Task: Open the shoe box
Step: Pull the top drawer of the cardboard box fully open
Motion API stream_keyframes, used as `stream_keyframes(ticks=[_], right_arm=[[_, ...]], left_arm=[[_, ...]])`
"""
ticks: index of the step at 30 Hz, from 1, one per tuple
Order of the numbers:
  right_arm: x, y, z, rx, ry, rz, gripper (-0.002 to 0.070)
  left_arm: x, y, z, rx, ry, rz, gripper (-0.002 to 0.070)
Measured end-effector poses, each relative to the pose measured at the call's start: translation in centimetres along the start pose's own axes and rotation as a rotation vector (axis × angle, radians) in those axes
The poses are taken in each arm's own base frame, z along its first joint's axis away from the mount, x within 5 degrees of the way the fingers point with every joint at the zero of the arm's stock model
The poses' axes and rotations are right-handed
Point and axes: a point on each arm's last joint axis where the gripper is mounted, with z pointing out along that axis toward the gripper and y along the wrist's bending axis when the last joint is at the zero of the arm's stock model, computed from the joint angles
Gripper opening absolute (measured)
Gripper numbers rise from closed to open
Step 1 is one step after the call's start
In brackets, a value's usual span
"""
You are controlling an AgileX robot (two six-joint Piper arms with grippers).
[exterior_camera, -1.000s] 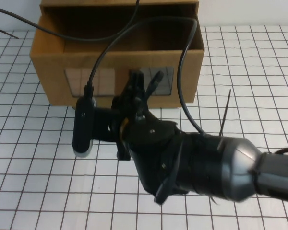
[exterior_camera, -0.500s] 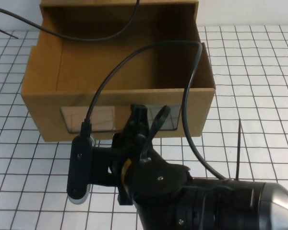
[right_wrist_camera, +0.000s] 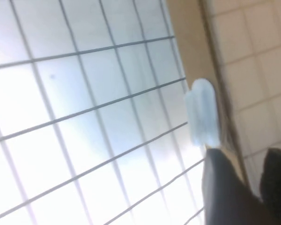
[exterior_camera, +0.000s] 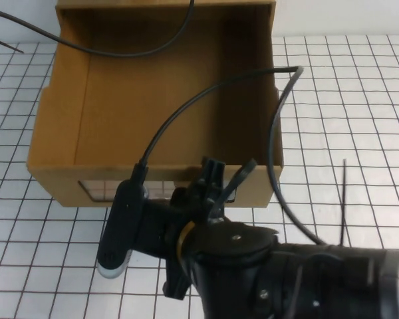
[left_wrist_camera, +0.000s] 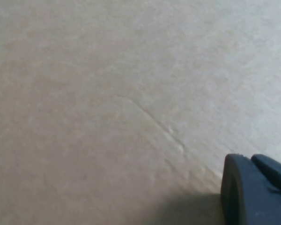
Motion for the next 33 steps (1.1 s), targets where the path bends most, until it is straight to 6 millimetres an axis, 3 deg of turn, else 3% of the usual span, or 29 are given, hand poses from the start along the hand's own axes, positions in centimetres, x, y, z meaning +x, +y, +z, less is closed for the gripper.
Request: stream_keyframes(ticks=[4, 12, 16, 20, 25, 28, 33], right_arm=[[0.1, -1.0, -2.1, -0.041, -0.013, 0.075, 0.0186], [0.3, -5.8, -8.4, -0.003, -0.110, 0.222, 0.0081], [0.7, -8.8, -8.8, 0.062, -0.076, 0.305, 0.0022], [2.4, -12.4, -7.9, 0.124, -0.006, 0.411, -0.0006], [6.4, -16.9, -7.6, 0.146, 0.086, 0.580, -0.0010], [9.3, -19.4, -8.7, 0.138, 0.115, 0.706, -0.0011], [14.2, -21.5, -11.5, 0.194, 0.071, 0.896, -0.0013]], left_arm=[[-0.5, -0.6, -1.1, 0.012, -0.008, 0.007, -0.0002], [-2.7, -3.4, -6.7, 0.026, -0.051, 0.079, -0.0002], [-3.4, -4.8, -9.8, 0.000, -0.051, 0.104, -0.0002], [-3.2, -5.6, -12.5, -0.088, -0.020, 0.113, -0.0002], [-1.5, -6.9, -15.8, -0.188, -0.010, 0.112, -0.0002], [0.3, -8.3, -17.9, -0.235, -0.056, 0.110, -0.0002], [5.7, -11.0, -20.9, -0.330, -0.186, 0.110, -0.0002]])
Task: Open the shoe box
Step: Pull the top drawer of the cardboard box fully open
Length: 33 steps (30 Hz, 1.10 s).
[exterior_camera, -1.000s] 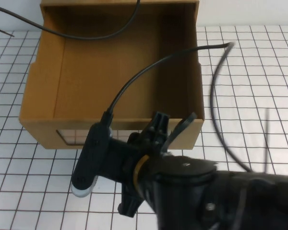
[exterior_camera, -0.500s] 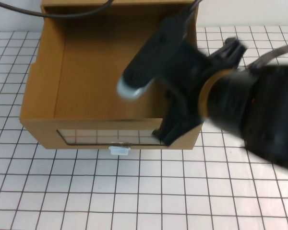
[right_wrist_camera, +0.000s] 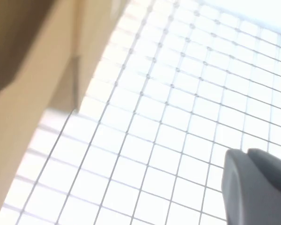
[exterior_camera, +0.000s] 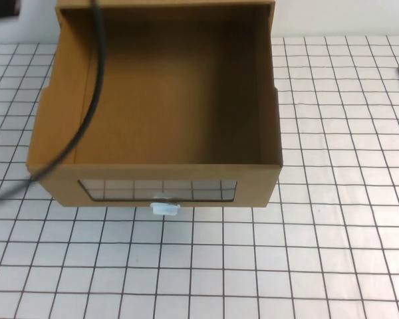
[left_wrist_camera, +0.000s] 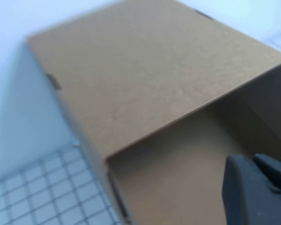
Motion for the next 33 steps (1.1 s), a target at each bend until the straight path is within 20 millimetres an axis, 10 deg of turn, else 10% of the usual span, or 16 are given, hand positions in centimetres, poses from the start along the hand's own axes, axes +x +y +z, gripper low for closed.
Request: stream_keyframes(ticks=[7, 19, 33], right_arm=[[5.0, -2.3, -3.4, -0.023, -0.145, 0.170, -0.0013], [15.5, -1.0, -5.6, -0.124, -0.439, 0.246, -0.0013], [21.5, 0.0, -3.6, -0.171, -0.500, 0.317, -0.0013]], left_arm=[[9.2, -2.9, -5.3, -0.183, -0.233, -0.037, -0.0002], [23.7, -7.4, -7.9, -0.250, -0.317, -0.066, -0.0002], [31.1, -8.7, -5.3, -0.233, -0.245, -0.221, -0.0002]])
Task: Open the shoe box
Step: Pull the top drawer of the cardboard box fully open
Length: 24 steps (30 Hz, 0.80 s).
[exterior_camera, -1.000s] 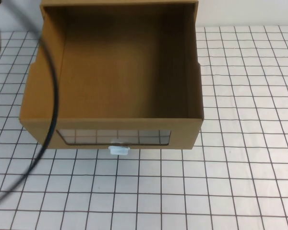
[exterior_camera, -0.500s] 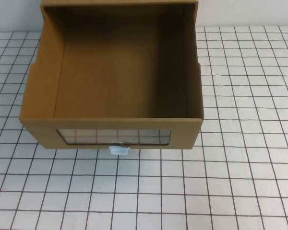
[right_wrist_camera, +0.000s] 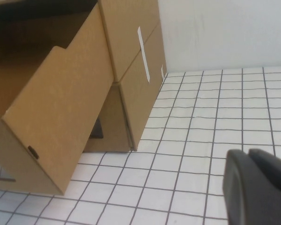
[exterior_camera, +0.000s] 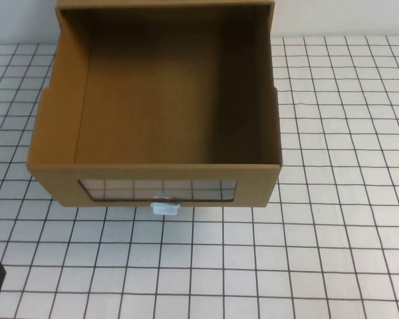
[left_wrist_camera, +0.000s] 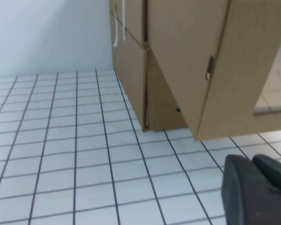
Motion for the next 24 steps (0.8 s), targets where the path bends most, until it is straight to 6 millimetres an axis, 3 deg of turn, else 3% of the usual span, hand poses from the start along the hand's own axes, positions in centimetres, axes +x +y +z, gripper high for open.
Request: stream_keyframes(ticks=[24], right_arm=[[1.0, -0.3, 0.1, 0.011, 0.038, -0.033, -0.0013]], left_arm=[[0.3, -0.2, 0.0, 0.017, 0.034, 0.000, -0.0002]])
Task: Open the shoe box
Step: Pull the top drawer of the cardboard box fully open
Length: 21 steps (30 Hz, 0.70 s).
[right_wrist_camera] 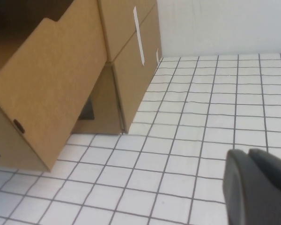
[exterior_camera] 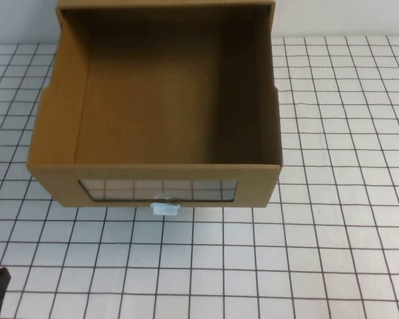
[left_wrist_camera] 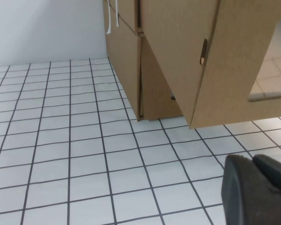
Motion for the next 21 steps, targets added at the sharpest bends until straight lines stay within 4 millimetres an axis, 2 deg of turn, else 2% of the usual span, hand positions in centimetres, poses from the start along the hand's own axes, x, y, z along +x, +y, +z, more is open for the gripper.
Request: stream_keyframes(ticks=[3, 8, 13, 21], right_arm=[[0.3, -0.3, -0.1, 0.030, 0.004, -0.040, -0.0013], [1.7, -2.0, -0.8, 0.206, -0.049, -0.035, -0.0013], [4.7, -2.9, -1.9, 0.298, -0.138, -0.034, -0.0013], [5.1, -2.8, -2.6, 0.309, -0.179, -0.032, -0.0013]], left_arm=[[0.0, 0.0, 0.0, 0.001, 0.002, 0.000, -0.0002], [0.0, 0.0, 0.0, 0.001, 0.002, 0.000, -0.0002], [0.0, 0.0, 0.0, 0.001, 0.002, 0.000, -0.0002], [0.0, 0.0, 0.0, 0.001, 0.002, 0.000, -0.0002]])
